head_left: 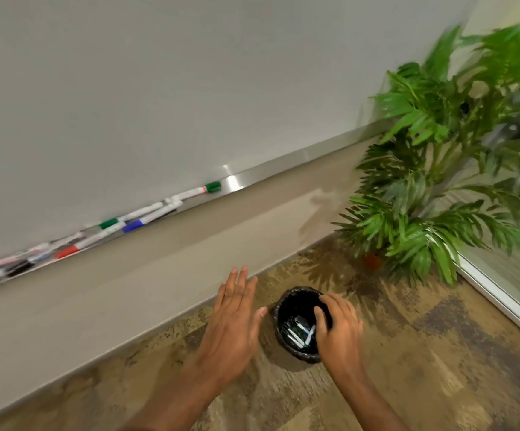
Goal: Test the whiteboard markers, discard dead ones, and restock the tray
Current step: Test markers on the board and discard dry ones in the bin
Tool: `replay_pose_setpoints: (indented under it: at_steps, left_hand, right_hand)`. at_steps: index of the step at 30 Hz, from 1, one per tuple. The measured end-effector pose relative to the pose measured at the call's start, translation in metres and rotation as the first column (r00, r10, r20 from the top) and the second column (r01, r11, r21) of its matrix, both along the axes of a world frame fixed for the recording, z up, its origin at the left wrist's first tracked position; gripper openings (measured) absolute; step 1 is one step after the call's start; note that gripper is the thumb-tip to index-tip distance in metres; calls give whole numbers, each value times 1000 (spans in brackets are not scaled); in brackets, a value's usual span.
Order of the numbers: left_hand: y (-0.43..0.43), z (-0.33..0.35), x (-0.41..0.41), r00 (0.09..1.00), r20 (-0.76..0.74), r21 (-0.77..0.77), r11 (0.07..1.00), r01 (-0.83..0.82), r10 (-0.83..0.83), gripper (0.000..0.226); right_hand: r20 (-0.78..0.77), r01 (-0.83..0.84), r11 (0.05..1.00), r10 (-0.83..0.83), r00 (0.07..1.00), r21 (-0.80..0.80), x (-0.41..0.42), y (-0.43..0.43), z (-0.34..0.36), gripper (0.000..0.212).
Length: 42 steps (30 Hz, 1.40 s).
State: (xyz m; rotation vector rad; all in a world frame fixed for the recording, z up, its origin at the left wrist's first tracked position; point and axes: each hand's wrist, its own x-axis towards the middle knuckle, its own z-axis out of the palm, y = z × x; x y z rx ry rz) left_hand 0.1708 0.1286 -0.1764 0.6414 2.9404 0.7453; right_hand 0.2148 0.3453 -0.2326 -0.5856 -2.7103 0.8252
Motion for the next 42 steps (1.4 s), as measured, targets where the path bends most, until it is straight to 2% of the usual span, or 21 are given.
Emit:
replay_pose_setpoints:
  at_steps: [5, 10, 16, 21, 25, 31, 36, 42]
  left_hand:
    - [-48, 35, -2, 992, -79, 0, 995, -100, 99, 65]
    - [-105, 73, -4, 965, -160, 24, 978, -206, 207, 63]
    - [-181, 115, 5, 927, -164, 54, 942, -331, 336, 71]
    - [-263, 122, 3, 898, -221, 35, 924, -382, 380, 64]
    - [-335, 116, -7, 868, -205, -2, 887, -462, 452, 66]
    - [-431, 89, -21, 842, -152, -68, 845, -531, 517, 73]
    - [-486, 67, -27, 818, -120, -79, 816, -573, 563, 71]
    - [-526, 44, -32, 831, -43, -104, 825, -556, 554, 62]
  right_hand:
    - [-111, -145, 989, 144, 983, -2, -15, -71, 57, 23]
    - [-244, -319, 947, 316, 917, 31, -30, -141, 112, 27]
    - [-313, -434, 898, 434, 845, 74, -48, -219, 155, 31]
    - [-360, -521, 850, 511, 781, 75, -64, -292, 182, 35]
    - [-365, -576, 816, 554, 748, 56, -79, -355, 191, 41]
    - [-337, -668, 739, 653, 678, 85, -105, -457, 181, 32]
    - [-218, -708, 699, 710, 670, 102, -125, -526, 156, 32]
    - [-82, -744, 650, 759, 646, 159, -145, -580, 128, 32]
